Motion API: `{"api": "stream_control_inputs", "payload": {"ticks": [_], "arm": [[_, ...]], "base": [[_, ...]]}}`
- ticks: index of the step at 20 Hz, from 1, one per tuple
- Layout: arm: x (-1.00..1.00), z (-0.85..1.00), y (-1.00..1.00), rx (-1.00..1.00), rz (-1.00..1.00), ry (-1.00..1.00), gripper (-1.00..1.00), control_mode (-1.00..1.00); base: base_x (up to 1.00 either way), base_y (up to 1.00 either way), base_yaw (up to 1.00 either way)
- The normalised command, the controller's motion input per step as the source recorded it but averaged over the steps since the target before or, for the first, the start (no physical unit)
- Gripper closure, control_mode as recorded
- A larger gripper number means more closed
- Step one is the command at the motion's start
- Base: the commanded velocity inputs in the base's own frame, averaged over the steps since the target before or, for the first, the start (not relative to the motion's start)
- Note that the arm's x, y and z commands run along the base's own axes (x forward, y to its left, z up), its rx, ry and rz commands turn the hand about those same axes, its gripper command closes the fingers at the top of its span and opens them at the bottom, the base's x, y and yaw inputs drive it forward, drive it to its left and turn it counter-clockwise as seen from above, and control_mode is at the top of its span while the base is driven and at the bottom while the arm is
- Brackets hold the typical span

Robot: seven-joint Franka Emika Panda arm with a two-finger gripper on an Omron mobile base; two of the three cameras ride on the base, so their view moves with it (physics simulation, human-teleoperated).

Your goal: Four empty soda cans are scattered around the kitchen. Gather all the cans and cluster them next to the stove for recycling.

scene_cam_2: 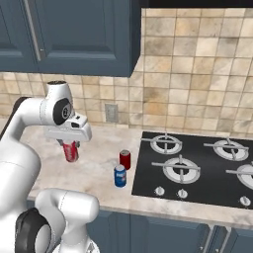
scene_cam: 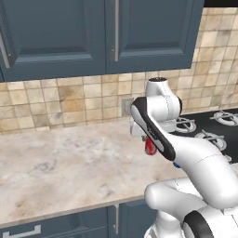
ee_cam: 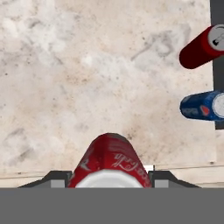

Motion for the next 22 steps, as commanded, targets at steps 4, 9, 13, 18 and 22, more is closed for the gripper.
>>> {"api": "stream_control_inputs", "payload": {"ticks": [4, 9, 13, 18, 22], "arm": [[0.62, -0.20, -0.06, 0.00, 0.00, 0.00, 1.00, -1.00], [0.40, -0.10, -0.26, 0.00, 0.00, -0.01, 1.00, -1.00], [0.81, -0.31, -0.40, 0.00, 0.00, 0.03, 1.00, -1.00], [0.59, -0.22, -0.19, 0.00, 0.00, -0.04, 1.00, -1.00], [0.25, -0.45, -0.06, 0.00, 0.00, 0.00, 1.00, -1.00]], "base": [[0.00, 0.00, 0.00], [0.00, 0.00, 0.00], [0.00, 0.00, 0.00], [0.00, 0.00, 0.00], [0.00, 0.00, 0.00]]}}
